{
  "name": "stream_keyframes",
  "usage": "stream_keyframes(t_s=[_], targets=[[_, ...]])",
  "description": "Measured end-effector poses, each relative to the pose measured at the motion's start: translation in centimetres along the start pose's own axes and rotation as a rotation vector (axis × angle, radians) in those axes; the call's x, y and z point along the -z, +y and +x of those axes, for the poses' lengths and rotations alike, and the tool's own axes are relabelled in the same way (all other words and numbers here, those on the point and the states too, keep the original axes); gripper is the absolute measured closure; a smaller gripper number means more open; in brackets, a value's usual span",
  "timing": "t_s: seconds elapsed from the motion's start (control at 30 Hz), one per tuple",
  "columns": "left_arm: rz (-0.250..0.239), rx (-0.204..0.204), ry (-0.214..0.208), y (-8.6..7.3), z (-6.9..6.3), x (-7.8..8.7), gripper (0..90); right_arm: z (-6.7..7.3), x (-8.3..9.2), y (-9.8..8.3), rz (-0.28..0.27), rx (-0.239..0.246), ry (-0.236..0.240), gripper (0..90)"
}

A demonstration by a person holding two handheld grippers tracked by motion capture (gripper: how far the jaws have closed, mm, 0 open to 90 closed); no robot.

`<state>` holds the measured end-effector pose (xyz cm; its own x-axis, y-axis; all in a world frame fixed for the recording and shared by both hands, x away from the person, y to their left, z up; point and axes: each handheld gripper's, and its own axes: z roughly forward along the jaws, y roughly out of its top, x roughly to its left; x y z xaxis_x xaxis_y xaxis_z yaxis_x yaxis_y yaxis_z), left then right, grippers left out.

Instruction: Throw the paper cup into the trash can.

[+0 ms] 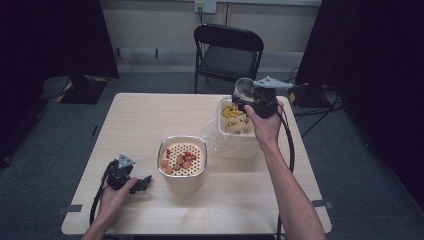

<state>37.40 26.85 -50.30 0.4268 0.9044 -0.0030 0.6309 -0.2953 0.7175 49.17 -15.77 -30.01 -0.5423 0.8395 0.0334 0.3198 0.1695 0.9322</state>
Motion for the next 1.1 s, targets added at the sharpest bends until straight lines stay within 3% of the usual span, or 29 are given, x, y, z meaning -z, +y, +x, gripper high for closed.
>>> stream_keyframes(t_s=[0.23,0.43,0.6,1.1], targets=[[0.000,0.000,0.000,0.0,0.0,0.0,0.1,-1.0,-0.4,-0.3,0.016,-0.039,-0.010,37.8],[0.000,0.000,0.000,0.0,0.0,0.0,0.2,-1.4,-0.7,-0.2,0.021,-0.051,-0.018,23.5],[0.000,0.000,0.000,0.0,0.0,0.0,0.1,-1.5,-0.6,-0.2,0.024,-0.061,-0.019,18.1],[0.000,0.000,0.000,0.0,0.0,0.0,0.1,-0.8,1.2,-1.0,0.028,-0.054,0.004,14.8]])
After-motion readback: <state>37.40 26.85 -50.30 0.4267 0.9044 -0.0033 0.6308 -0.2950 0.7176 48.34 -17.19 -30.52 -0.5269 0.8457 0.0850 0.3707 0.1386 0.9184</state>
